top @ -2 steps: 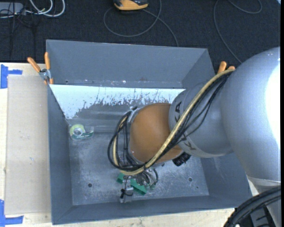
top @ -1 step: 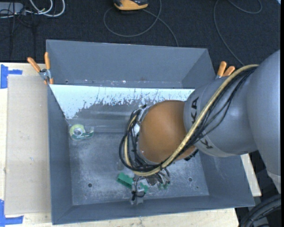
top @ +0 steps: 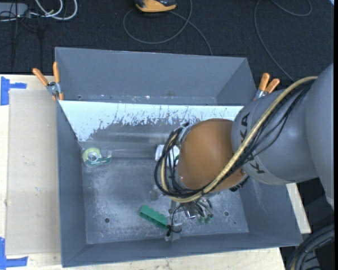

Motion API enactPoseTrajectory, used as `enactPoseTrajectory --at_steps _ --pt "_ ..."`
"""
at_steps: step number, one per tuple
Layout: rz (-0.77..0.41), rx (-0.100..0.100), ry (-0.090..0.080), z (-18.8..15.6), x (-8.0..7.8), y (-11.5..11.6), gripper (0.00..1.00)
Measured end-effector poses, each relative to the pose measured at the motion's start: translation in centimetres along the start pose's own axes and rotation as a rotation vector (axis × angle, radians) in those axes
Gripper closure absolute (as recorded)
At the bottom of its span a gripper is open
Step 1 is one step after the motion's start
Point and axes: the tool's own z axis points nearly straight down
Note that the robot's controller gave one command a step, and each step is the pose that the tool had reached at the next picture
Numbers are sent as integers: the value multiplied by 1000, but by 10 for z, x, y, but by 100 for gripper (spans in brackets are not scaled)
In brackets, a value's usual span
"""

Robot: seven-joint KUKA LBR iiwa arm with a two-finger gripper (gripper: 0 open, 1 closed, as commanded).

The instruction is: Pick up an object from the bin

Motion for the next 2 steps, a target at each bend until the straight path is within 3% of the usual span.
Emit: enactPoseTrajectory --at_steps 1,2 --pt "184 1 4 46 -7 -6 0" --pt "195 0 6 45 11 -8 100"
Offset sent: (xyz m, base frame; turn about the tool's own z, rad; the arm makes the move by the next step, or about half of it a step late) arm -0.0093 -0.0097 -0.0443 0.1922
